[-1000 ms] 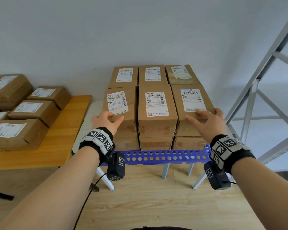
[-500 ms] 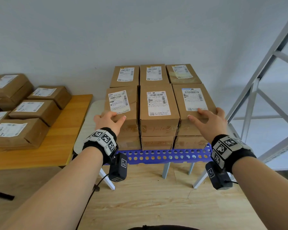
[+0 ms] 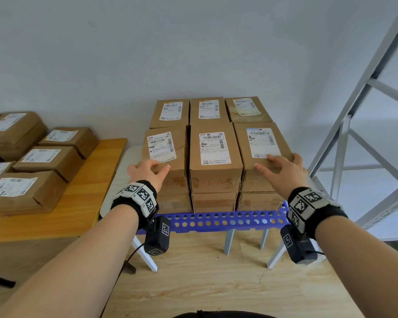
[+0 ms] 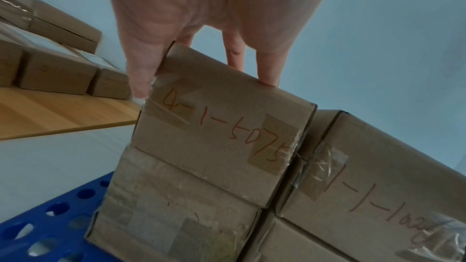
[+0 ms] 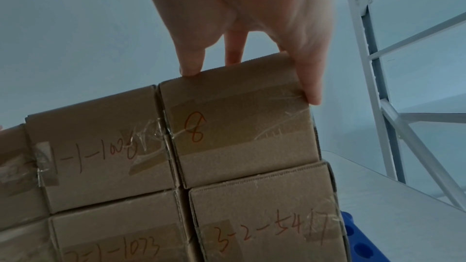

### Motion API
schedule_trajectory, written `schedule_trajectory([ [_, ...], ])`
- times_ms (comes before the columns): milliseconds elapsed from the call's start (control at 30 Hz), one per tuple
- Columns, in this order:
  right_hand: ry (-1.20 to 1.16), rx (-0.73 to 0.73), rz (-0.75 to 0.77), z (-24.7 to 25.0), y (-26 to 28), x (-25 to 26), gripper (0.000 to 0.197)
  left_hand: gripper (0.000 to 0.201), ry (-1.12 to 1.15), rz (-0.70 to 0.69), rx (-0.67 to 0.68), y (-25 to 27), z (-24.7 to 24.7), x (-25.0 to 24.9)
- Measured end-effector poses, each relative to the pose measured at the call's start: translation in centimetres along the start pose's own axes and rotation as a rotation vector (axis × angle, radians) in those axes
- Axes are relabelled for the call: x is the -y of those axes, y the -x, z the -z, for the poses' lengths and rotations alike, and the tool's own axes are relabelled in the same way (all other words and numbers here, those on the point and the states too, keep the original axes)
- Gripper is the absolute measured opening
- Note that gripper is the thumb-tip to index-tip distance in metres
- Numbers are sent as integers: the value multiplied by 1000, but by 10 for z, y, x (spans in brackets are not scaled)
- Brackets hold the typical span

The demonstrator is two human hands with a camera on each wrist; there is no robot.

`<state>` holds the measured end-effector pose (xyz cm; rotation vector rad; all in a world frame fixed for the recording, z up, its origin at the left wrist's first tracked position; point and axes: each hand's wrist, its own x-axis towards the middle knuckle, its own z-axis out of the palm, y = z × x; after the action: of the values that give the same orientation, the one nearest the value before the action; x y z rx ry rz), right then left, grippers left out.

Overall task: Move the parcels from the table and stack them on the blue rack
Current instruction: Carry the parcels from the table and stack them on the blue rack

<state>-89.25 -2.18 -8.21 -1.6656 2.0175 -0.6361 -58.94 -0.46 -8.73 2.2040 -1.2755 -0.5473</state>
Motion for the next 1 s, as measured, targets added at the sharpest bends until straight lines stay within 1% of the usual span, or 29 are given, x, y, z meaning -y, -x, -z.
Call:
schedule_trajectory([
  [233, 63, 22, -4, 2, -1, 1, 60, 53, -149, -35, 23, -2, 2, 6],
  [367, 112, -29, -12, 2, 2, 5, 62, 57, -262, -59, 65, -5, 7, 10],
  [433, 110, -73, 29, 2, 5, 12, 60, 55, -285, -76, 41, -1, 12, 9],
  [500, 53, -115, 101, 0, 6, 24, 55, 52, -257, -107, -10, 5, 18, 7],
  [600, -107, -132, 272, -9, 11, 47, 47, 51, -207, -158, -65, 10, 29, 10],
  [667, -169, -106, 387, -19, 15, 63, 42, 49, -160, -201, -90, 13, 40, 14],
  [733, -235, -51, 454, -31, 23, 80, 40, 45, -101, -220, -126, 19, 53, 19],
  [900, -387, 146, 540, -68, 50, 126, 32, 38, 13, -179, -167, 43, 88, 45],
  [1000, -412, 238, 591, -98, 70, 167, 30, 32, 101, -126, -202, 50, 117, 79],
])
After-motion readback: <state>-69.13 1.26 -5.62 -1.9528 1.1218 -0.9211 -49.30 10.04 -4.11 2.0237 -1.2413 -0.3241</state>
